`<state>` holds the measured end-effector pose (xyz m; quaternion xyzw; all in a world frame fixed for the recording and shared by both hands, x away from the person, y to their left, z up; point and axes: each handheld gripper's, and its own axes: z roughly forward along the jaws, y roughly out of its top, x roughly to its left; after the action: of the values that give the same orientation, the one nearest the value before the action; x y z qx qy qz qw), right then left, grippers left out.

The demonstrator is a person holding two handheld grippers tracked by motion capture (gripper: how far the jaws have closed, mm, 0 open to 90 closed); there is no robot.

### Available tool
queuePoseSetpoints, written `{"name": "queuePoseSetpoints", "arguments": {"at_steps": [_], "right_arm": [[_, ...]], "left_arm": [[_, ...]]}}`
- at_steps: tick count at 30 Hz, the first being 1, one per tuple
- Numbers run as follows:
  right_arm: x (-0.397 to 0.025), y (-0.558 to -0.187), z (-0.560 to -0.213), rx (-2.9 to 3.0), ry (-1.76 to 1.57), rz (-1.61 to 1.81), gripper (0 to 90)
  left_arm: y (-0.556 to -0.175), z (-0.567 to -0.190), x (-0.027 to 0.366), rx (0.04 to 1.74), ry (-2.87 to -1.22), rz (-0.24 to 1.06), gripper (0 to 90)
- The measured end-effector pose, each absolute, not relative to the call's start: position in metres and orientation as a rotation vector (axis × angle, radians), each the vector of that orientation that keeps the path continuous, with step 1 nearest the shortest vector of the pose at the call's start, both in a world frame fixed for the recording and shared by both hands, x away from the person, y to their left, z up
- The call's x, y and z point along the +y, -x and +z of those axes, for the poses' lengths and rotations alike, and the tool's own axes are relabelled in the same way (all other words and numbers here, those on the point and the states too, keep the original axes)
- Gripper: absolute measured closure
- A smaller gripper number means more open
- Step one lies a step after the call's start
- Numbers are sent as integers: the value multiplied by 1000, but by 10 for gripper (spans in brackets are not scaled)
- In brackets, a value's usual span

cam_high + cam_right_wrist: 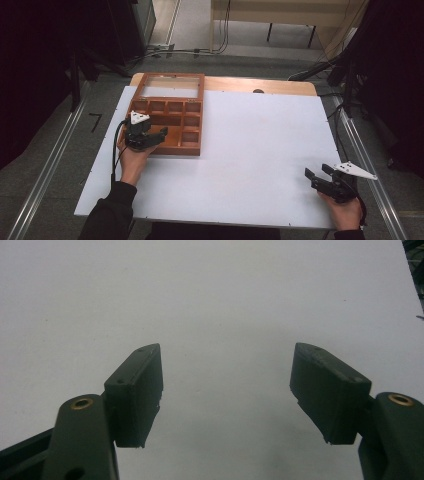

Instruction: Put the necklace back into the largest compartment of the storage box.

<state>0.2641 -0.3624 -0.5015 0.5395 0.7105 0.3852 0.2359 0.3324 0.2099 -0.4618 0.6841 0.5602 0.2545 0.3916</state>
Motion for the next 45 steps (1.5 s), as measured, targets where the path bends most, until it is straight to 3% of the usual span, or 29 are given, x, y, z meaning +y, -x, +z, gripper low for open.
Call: {"name": "queuePoseSetpoints", "arguments": {"at_steps": [45], "right_arm": [[-361, -264, -502, 1955, -1486, 1050, 275]], "left_arm": [[-304, -457, 217, 1390, -1697, 650, 308]]}}
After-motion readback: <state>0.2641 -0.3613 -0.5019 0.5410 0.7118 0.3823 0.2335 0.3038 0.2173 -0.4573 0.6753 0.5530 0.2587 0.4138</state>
